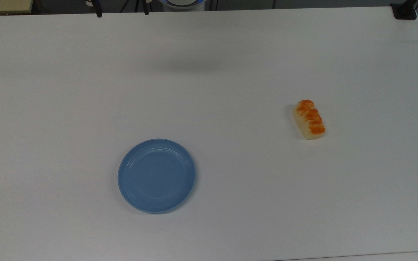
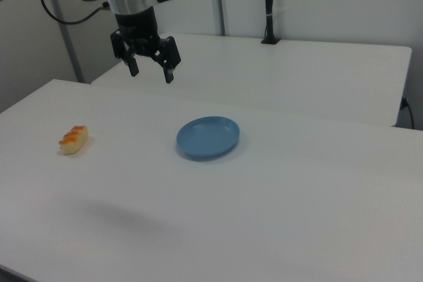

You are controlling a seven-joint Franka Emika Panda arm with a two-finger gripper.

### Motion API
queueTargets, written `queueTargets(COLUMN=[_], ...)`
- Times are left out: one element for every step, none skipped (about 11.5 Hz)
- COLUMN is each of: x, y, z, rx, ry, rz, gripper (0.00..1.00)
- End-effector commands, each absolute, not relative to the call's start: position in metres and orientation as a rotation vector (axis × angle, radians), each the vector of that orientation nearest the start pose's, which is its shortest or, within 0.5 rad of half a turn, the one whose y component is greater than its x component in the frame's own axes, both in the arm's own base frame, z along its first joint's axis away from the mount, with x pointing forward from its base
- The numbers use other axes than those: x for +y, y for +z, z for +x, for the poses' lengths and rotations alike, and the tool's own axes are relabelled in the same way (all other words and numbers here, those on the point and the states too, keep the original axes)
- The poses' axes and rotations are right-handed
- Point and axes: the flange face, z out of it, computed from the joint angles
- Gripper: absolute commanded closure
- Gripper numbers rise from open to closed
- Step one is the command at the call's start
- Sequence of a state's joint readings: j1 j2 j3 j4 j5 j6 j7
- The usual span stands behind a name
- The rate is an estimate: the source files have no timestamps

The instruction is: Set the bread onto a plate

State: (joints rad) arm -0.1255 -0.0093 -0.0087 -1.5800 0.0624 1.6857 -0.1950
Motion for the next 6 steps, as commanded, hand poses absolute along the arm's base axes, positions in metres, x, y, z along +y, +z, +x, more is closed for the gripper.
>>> queueTargets(x=[-0.06, -0.0599, -0.0599, -0.0599, -0.06, -0.0599], y=[0.6435, 0.6435, 0.6427, 0.6427, 0.6419, 0.6412], z=[0.5455, 0.5454, 0.5453, 0.5453, 0.5458, 0.5453], rx=[-0.087, -0.087, -0.087, -0.092, -0.094, -0.094], ry=[-0.184, -0.181, -0.179, -0.179, -0.177, -0.174], rz=[-3.101, -3.101, -3.101, -3.101, -3.101, -3.1], gripper=[0.0, 0.0, 0.0, 0.0, 0.0, 0.0])
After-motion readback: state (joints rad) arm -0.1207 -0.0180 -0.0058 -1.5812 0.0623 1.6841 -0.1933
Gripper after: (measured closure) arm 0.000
